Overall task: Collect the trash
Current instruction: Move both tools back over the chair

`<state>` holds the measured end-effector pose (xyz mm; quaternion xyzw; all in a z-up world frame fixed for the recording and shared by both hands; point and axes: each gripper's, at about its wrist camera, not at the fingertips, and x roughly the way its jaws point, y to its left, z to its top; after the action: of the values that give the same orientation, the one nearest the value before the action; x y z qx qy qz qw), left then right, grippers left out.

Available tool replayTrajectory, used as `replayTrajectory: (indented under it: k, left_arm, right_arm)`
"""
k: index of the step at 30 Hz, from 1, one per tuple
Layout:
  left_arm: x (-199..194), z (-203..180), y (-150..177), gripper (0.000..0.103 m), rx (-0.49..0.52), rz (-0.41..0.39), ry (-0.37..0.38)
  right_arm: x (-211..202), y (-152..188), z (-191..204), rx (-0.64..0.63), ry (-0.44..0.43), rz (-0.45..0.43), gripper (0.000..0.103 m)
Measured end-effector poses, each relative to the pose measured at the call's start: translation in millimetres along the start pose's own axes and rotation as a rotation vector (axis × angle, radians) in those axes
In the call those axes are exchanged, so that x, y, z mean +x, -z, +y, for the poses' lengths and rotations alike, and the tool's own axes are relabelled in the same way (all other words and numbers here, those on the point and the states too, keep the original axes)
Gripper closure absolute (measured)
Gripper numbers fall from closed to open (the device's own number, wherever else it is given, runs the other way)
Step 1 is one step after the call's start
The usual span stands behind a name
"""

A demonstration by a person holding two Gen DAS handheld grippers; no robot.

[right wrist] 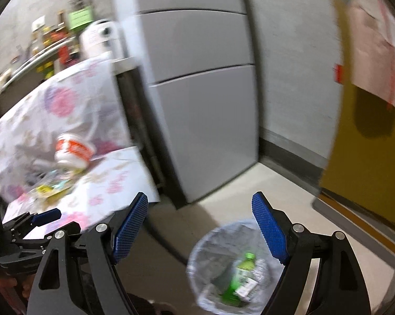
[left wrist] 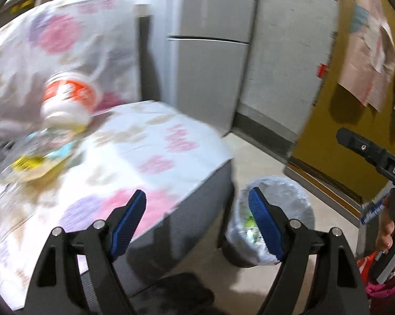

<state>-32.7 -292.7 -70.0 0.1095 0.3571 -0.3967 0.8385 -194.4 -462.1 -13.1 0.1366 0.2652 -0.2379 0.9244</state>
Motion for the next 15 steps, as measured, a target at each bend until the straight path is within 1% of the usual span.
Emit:
replayTrajectory:
  k: [2, 5, 6, 8, 11, 14, 15]
  left_arm:
    - [-9, 22, 6, 0.025, -0.039, 0.003, -0.031]
    - [-26, 57, 14, 0.025, -0.101, -0.013, -0.091]
    - [-34, 71, 16, 0.025, -0.127, -0.019, -0.125]
    - [-45, 90, 19, 0.025, -0.158, -0.033, -0.165]
    - [-62, 125, 23, 0.025, -0.212, -0.046, -0.245]
    - [-73, 151, 28, 0.025, -0.252, -0.052, -0.301]
    - [-77, 161, 28, 0.025, -0.271, -0.056, -0.322]
  right_arm:
    - [6, -5, 28, -0.047, -0.052, 0.01, 0.021]
    - [13, -8, 65, -0.11, -0.106, 0.025, 0.021]
    - [15, -10, 78, -0.132, -0.127, 0.028, 0.021]
    - [23, -13, 107, -0.184, -0.175, 0.039, 0.021]
    - [33, -15, 138, -0.25, -0.208, 0.053, 0.022]
    - [48, -18, 174, -0.302, -0.263, 0.072, 0.023]
    - [51, -18, 181, -0.315, -0.274, 0.075, 0.024]
